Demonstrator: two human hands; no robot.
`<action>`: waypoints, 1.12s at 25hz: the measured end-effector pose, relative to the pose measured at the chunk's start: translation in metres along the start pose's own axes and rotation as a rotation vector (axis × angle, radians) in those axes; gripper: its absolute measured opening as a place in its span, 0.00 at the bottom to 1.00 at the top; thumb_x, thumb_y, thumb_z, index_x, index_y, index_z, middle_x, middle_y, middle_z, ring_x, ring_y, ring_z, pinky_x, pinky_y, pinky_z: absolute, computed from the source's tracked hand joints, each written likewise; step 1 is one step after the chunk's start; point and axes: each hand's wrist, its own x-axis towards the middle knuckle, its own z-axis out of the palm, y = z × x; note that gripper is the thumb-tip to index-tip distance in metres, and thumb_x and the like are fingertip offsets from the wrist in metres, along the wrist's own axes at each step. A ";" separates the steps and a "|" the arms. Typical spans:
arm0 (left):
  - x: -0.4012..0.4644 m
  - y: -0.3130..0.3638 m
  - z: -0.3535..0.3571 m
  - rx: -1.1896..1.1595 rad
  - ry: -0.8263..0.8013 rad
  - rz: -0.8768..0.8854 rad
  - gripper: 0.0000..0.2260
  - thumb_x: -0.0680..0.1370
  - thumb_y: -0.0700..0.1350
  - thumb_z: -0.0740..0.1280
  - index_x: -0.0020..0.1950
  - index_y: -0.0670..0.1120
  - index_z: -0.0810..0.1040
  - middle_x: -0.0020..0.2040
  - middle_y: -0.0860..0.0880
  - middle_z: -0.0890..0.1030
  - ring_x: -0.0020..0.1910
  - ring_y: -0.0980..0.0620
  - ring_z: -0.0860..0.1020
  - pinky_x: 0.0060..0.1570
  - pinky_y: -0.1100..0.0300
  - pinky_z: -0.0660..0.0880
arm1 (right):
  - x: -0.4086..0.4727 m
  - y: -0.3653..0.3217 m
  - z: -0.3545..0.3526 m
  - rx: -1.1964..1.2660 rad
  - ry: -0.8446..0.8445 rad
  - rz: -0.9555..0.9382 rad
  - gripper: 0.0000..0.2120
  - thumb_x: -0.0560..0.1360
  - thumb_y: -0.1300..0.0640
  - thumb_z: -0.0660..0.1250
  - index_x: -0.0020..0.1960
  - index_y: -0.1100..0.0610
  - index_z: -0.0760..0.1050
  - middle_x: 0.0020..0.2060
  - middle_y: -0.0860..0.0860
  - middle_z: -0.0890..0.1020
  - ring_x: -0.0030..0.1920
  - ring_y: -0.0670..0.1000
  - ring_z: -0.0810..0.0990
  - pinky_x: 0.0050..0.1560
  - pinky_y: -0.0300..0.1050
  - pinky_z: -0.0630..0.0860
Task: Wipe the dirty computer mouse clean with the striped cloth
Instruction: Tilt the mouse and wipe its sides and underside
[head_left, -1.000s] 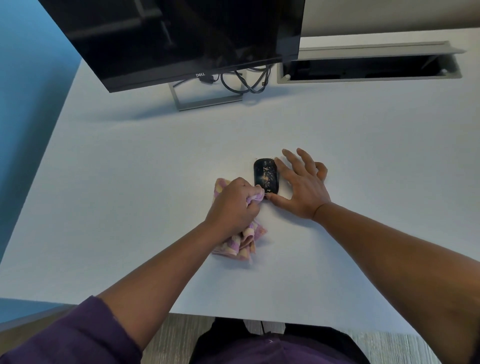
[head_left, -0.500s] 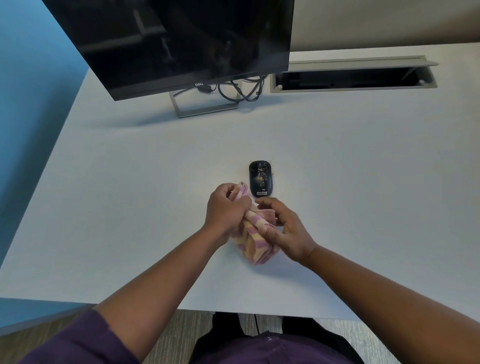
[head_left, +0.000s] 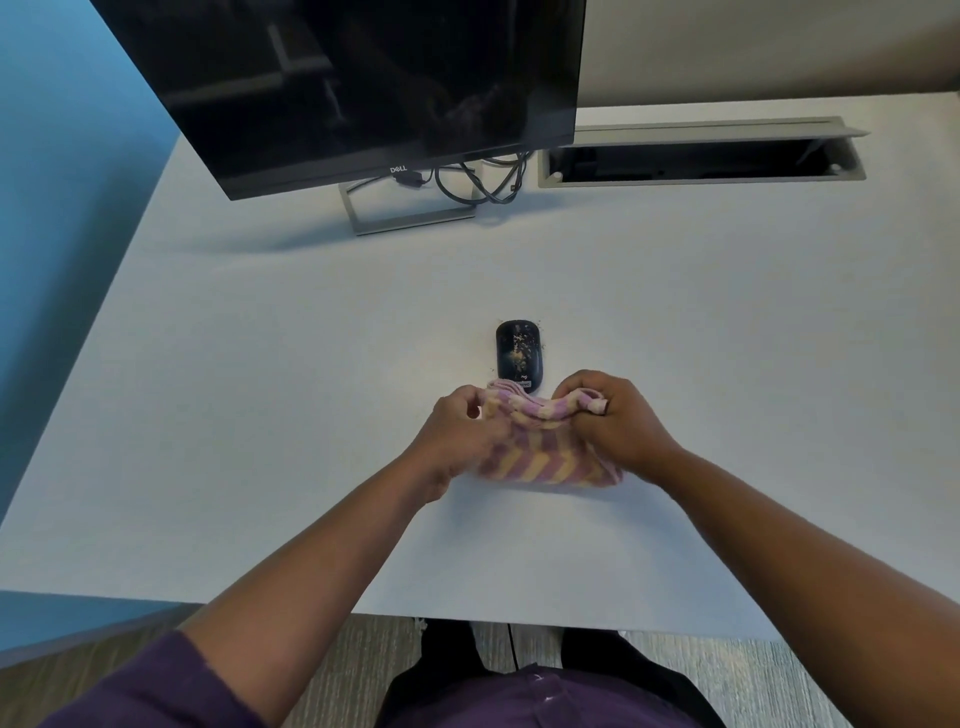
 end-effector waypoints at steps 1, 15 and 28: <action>0.000 -0.003 0.000 0.055 0.016 0.048 0.14 0.67 0.51 0.75 0.50 0.49 0.79 0.46 0.54 0.81 0.37 0.57 0.78 0.35 0.63 0.74 | 0.002 -0.002 -0.005 -0.024 -0.003 0.008 0.16 0.62 0.60 0.62 0.45 0.48 0.82 0.43 0.47 0.85 0.45 0.50 0.81 0.43 0.42 0.75; -0.004 -0.005 0.015 0.011 -0.142 0.265 0.10 0.75 0.37 0.74 0.48 0.51 0.78 0.49 0.48 0.86 0.47 0.55 0.82 0.46 0.60 0.80 | -0.030 0.015 0.036 -0.883 0.118 -0.437 0.25 0.75 0.41 0.63 0.67 0.52 0.65 0.78 0.58 0.67 0.79 0.61 0.64 0.71 0.67 0.59; 0.003 0.000 0.010 0.036 -0.313 0.243 0.13 0.76 0.35 0.73 0.58 0.48 0.81 0.52 0.51 0.86 0.49 0.57 0.82 0.48 0.59 0.78 | -0.009 0.025 0.026 -0.687 0.111 -0.725 0.21 0.75 0.53 0.70 0.61 0.56 0.63 0.55 0.60 0.80 0.55 0.63 0.79 0.63 0.59 0.65</action>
